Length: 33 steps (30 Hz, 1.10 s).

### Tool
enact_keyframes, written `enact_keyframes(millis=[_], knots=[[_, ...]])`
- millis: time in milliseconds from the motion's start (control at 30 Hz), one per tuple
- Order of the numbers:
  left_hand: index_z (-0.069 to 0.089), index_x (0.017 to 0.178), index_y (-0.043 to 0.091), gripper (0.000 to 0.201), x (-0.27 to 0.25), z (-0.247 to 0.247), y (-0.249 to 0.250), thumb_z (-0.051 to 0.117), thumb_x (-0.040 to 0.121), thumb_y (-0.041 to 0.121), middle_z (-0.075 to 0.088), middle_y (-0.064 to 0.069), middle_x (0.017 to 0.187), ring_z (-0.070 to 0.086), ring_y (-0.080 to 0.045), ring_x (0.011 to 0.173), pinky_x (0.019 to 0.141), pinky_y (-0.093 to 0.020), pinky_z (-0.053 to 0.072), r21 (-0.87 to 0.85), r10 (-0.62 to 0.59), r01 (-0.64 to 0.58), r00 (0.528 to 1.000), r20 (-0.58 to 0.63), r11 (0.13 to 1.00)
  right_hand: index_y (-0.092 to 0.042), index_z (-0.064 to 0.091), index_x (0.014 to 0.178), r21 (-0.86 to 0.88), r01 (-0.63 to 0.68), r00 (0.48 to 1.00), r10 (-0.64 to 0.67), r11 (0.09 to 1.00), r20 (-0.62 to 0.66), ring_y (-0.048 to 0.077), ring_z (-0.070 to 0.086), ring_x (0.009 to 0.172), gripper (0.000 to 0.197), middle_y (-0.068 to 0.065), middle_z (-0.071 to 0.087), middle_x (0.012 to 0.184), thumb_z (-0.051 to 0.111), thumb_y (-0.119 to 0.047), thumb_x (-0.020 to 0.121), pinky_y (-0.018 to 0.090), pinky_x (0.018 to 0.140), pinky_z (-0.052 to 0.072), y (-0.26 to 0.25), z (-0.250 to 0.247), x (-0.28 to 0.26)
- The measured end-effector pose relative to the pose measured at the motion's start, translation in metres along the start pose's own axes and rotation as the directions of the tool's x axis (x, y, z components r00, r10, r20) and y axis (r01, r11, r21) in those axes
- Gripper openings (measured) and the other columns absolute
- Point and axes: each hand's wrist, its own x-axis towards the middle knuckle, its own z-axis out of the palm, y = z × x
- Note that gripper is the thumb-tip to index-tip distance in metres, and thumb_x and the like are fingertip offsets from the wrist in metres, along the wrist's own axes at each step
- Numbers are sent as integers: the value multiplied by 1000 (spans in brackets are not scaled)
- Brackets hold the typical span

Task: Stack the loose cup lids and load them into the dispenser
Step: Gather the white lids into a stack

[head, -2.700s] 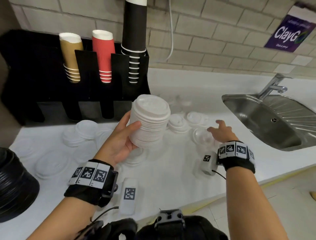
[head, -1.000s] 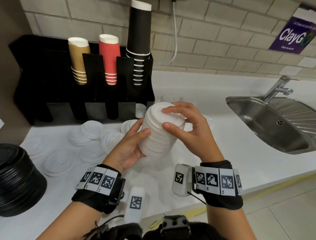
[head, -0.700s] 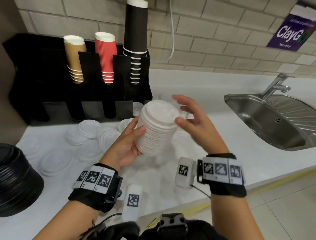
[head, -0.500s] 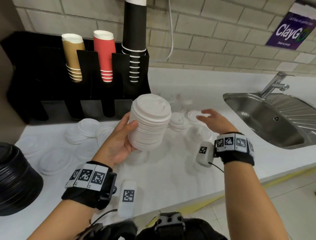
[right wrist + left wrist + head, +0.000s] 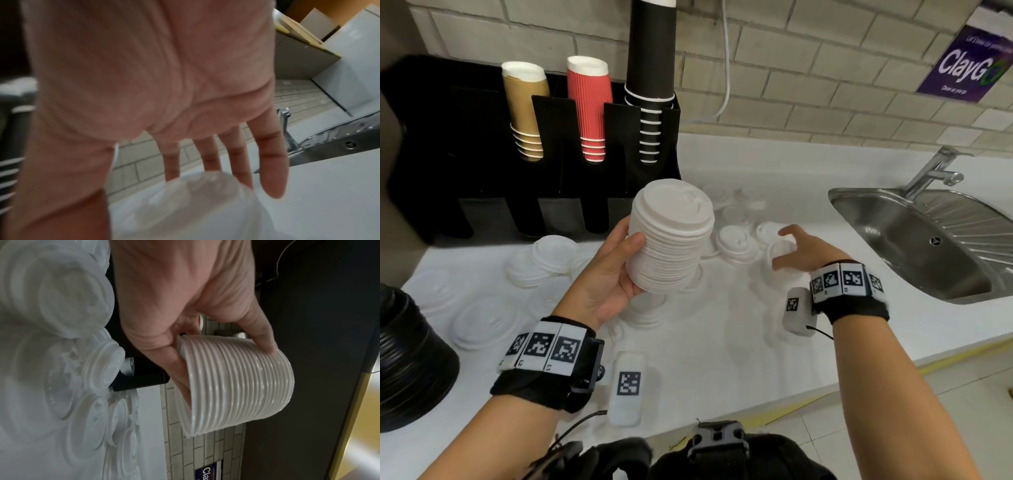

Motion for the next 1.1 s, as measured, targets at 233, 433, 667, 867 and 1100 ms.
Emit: enact_keyframes(millis=[233,433,667,867,1100], knots=[[66,118,36,78,5,1,4,95,46,48,69,4,121,66,-19,113,73,-37,60,-18,21,-21,1000,16,1000,-32,30,147,-105,-13,998,19,994,57,27,48,126,74,6,45,144,69,-29,84,35,95,40,-5,-5,10],[63,122,34,84,5,2,6,95,45,47,67,2,124,64,-21,116,76,-38,60,-22,15,-14,1000,15,1000,-34,44,138,-181,17,993,4,983,118,29,52,118,69,7,50,138,75,-18,79,29,82,37,7,16,23],[63,122,34,87,4,-2,8,96,42,46,66,0,125,64,-23,116,76,-39,61,-37,17,-17,1000,3,999,-38,42,133,12,9,998,-8,1000,-69,27,56,94,60,9,54,120,70,-30,80,35,76,46,-2,1,10],[63,120,34,89,5,-3,13,97,39,45,65,0,125,64,-22,115,82,-43,59,-59,28,-27,1000,13,998,-40,50,121,607,585,809,-445,538,-385,13,58,95,57,-4,59,115,74,-27,72,24,77,50,-51,-4,-72],[56,129,31,98,3,-5,18,96,41,47,60,-4,134,62,-23,117,80,-40,60,-11,6,-5,1000,10,1000,-35,60,107,520,767,638,-530,376,-558,1,54,94,36,-22,58,114,70,-39,73,27,75,46,-111,13,-118]])
